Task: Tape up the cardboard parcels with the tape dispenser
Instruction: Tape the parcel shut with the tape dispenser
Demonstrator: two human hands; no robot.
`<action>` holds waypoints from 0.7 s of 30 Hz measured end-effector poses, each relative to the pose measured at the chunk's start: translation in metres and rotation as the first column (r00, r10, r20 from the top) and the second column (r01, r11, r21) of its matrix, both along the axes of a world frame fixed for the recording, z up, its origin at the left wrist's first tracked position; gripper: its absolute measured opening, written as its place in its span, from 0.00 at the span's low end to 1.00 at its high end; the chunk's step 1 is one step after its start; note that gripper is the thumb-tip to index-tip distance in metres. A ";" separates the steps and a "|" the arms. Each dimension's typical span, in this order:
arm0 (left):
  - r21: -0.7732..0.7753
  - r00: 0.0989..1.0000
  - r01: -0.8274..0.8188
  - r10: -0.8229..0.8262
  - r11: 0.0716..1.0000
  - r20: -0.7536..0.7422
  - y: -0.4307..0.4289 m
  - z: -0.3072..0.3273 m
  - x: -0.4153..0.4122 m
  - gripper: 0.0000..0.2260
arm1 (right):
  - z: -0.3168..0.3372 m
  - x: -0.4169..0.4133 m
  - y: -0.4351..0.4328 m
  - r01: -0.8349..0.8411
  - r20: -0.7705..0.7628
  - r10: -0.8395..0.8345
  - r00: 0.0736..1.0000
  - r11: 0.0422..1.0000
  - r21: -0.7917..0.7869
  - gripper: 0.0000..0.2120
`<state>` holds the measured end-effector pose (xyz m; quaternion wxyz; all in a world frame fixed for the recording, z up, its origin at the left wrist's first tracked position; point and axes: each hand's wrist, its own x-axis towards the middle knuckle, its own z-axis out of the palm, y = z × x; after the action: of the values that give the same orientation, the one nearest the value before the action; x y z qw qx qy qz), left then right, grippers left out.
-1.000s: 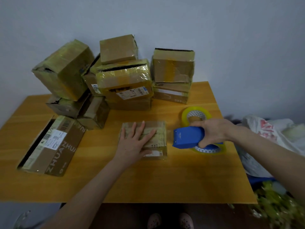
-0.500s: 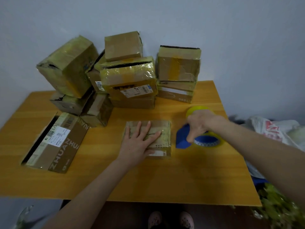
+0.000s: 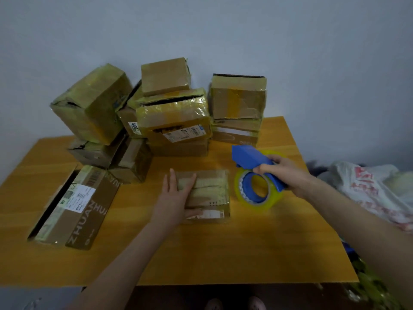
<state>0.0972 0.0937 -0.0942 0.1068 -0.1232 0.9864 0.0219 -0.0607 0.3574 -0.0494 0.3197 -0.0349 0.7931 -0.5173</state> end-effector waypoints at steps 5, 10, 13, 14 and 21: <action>-0.062 0.989 0.143 -0.141 0.988 0.034 -0.020 0.010 -0.002 0.40 | -0.020 0.027 -0.023 0.098 0.018 -0.096 0.995 0.991 -0.088 0.21; 0.018 0.999 0.031 -0.031 0.999 0.039 0.023 0.026 -0.018 0.45 | -0.029 0.033 -0.034 0.067 -0.059 -0.070 0.996 0.997 -0.039 0.28; 0.019 0.998 -0.040 0.039 0.999 0.046 0.068 0.016 -0.025 0.39 | -0.028 0.032 -0.036 0.042 -0.086 -0.042 0.995 0.999 0.004 0.26; -0.017 0.999 -0.025 0.026 1.000 0.027 0.072 0.012 -0.024 0.35 | -0.026 0.030 -0.035 0.031 -0.097 -0.029 0.995 0.999 0.017 0.25; 0.008 0.937 0.348 -0.347 0.938 -0.043 0.016 0.015 -0.020 0.32 | 0.008 0.013 -0.016 -0.266 -0.223 0.315 0.922 0.938 0.224 0.27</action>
<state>0.0777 0.1095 -0.0788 0.0898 0.0541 0.9944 0.0126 -0.0474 0.3413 -0.0417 0.2899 -0.1883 0.8592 -0.3772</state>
